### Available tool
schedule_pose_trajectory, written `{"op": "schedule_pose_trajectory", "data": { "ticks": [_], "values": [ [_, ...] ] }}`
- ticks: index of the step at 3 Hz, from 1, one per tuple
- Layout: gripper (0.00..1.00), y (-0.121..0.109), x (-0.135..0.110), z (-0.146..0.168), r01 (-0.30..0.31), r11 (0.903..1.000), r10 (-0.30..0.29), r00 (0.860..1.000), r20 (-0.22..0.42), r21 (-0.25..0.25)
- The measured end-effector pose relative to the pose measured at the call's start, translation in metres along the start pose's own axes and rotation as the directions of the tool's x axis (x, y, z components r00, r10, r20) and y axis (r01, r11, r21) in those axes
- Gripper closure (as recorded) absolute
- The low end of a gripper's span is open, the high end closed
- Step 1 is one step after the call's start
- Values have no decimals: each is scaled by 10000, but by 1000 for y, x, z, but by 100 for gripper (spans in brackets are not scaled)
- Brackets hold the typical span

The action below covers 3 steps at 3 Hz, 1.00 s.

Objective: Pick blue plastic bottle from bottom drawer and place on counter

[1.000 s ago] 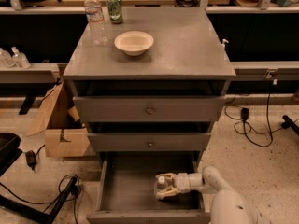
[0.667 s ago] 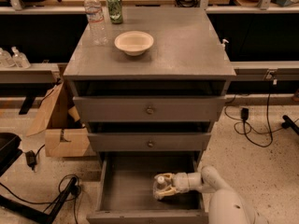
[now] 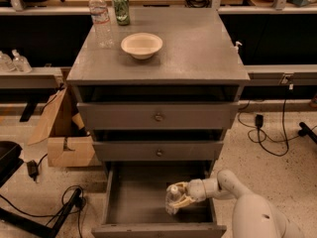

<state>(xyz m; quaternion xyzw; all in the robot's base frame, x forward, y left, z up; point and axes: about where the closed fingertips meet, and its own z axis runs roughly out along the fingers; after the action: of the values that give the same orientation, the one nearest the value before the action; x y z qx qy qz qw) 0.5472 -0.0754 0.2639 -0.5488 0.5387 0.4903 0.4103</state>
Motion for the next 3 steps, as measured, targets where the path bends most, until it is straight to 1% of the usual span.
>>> {"op": "schedule_pose_trajectory", "data": {
  "ticks": [1, 2, 3],
  "values": [
    [100, 18, -53, -20, 209, 9994, -207, 9998, 49, -278],
    [100, 36, -111, -32, 277, 9979, -241, 9979, 599, -590],
    [100, 35, -170, -53, 44, 9995, -19, 9969, 782, -318]
  ]
}}
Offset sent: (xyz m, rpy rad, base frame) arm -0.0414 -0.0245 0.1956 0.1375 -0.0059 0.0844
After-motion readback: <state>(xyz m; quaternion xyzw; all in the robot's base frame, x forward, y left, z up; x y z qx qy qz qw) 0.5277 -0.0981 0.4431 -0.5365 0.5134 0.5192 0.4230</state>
